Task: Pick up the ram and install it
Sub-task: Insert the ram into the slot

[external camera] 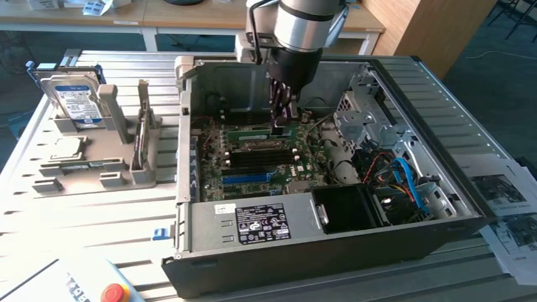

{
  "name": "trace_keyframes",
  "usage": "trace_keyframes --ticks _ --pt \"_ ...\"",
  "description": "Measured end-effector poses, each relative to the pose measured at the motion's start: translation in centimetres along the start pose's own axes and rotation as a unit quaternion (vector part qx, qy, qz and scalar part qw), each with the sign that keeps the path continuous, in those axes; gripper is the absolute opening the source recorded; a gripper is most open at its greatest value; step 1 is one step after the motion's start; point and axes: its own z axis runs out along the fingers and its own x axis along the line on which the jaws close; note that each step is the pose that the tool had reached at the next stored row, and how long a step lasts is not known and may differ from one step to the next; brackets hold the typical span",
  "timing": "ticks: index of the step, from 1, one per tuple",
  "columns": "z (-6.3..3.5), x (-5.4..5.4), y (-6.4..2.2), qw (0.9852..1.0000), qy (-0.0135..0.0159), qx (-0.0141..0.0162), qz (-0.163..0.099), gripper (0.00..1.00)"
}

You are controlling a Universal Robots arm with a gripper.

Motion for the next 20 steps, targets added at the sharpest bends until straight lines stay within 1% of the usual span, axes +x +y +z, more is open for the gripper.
trace_keyframes --ticks 7,12,15,17,20 --pt "-0.01 0.0 -0.01 1.0 0.0001 0.0003 0.0 0.12" --pt "-0.05 0.0 -0.68 1.0 0.0001 0.0003 0.0 0.12" --pt "-0.05 0.0 -0.72 1.0 0.0001 0.0002 0.0 0.12" --pt "1.36 0.0 -0.8 1.0 -0.0004 0.0013 0.0 0.12" --pt "1.79 0.0 -0.83 1.0 -0.0004 0.0015 0.0 0.12"
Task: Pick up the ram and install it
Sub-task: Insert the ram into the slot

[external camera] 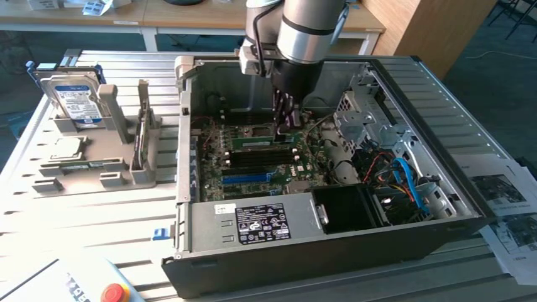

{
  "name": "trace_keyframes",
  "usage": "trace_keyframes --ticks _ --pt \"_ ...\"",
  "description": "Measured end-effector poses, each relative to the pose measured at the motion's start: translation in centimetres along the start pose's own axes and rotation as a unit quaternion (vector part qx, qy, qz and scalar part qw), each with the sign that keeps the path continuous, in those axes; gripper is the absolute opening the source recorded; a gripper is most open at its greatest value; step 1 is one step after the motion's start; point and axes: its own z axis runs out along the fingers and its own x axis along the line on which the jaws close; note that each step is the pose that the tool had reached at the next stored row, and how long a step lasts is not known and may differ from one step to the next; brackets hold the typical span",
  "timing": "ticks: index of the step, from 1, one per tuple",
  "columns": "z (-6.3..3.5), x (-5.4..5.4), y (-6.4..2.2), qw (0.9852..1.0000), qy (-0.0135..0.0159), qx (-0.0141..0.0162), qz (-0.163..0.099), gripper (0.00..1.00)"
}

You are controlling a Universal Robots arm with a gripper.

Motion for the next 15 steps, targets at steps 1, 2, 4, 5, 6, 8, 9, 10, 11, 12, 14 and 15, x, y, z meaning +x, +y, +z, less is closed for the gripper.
trace_keyframes --ticks 1,2,4,5,6,8,9,10,11,12,14,15 --pt "0.15 0.0 -0.01 1.0 0.0 0.0001 0.0 0.12" --pt "0.28 0.0 -0.02 1.0 0.0 0.0001 0.0 0.12" --pt "0.55 0.0 -0.03 1.0 0.0001 0.0002 0.0 0.12" --pt "0.68 0.0 -0.04 1.0 0.0 0.0003 0.0 0.12" --pt "0.81 0.0 -0.05 1.0 0.0 0.0004 0.0 0.12" --pt "1.04 0.0 -0.06 1.0 0.0 0.0004 0.0 0.12" --pt "1.15 0.0 -0.07 1.0 0.0 0.0005 0.0 0.12" --pt "1.25 0.0 -0.07 1.0 0.0 0.0005 0.0 0.12" --pt "1.34 0.0 -0.08 1.0 0.0001 0.0005 0.0 0.12" --pt "1.45 0.0 -0.08 1.0 0.0 0.0005 0.0 0.12" --pt "1.62 0.0 -0.09 1.0 0.0 0.0005 0.0 0.12" --pt "1.63 0.0 -0.09 1.0 0.0001 0.0005 0.0 0.12"
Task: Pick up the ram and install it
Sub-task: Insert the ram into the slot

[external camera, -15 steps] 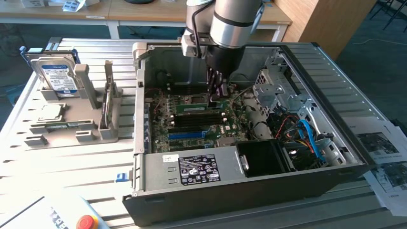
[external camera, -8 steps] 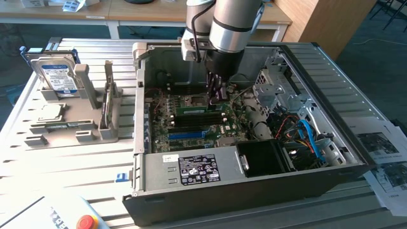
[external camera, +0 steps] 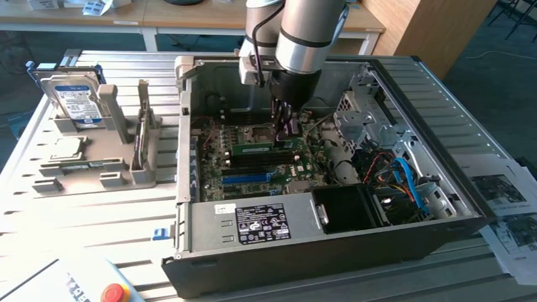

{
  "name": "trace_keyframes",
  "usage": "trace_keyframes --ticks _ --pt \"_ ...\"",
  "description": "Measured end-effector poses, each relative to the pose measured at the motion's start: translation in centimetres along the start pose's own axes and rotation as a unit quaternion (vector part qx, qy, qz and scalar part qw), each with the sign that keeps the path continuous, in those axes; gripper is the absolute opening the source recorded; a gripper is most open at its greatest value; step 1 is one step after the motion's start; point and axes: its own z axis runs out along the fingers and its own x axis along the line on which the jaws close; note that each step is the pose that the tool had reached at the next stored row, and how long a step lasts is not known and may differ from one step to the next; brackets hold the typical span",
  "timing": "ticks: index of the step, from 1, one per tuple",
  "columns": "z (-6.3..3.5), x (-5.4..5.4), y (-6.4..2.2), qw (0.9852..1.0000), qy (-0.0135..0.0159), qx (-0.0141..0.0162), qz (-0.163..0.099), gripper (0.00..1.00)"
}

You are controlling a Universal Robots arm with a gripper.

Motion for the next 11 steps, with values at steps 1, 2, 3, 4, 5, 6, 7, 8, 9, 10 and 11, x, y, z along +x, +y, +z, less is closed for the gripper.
trace_keyframes --ticks 1,2,3,4,5,6,7,8,9,10,11 --pt "0.0 0.0 0.0 1.0 0.0 0.0 0.0 0.12" --pt "0.0 0.0 0.0 1.0 0.0 0.0 0.0 0.12" --pt "0.0 0.0 0.0 1.0 0.0 0.0 0.0 0.12" --pt "0.01 0.0 0.0 1.0 0.0 0.0 0.0 0.12" --pt "0.02 0.0 0.0 1.0 0.0 0.0 0.0 0.12" --pt "0.07 -0.01 -0.01 1.0 -0.0002 0.0001 0.0 0.12" --pt "0.12 -0.01 -0.01 1.0 -0.0002 0.0001 0.0 0.12" --pt "0.18 -0.01 -0.01 1.0 -0.0001 0.0 0.0 0.12" --pt "0.26 -0.01 -0.01 1.0 -0.0001 0.0 0.0 0.12" --pt "0.35 -0.02 -0.02 1.0 -0.0001 0.0 0.0 0.12" --pt "0.45 -0.02 -0.03 1.0 -0.0001 0.0 0.0 0.12"
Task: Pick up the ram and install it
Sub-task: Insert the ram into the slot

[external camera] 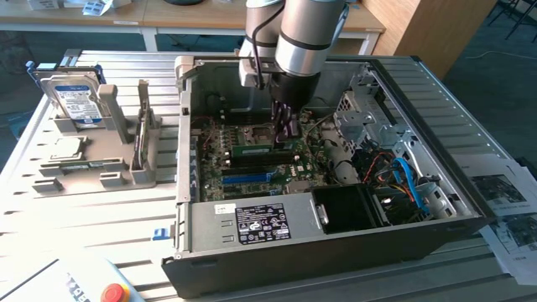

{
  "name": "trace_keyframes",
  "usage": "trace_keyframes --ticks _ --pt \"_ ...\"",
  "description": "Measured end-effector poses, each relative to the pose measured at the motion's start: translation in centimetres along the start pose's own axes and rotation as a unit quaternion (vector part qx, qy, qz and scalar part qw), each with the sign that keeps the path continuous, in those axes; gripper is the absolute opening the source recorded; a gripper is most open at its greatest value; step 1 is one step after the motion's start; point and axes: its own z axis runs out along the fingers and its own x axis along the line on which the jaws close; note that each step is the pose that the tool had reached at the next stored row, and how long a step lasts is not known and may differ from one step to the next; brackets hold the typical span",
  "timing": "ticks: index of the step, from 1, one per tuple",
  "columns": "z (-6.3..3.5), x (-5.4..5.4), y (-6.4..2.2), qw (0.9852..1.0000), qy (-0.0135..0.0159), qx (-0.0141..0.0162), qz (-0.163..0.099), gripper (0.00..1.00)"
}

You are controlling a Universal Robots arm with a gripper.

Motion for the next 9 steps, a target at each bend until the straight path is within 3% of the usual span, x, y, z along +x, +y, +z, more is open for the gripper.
trace_keyframes --ticks 9 --pt "0.86 -0.04 -0.05 1.0 0.0 0.0 0.0 0.12"
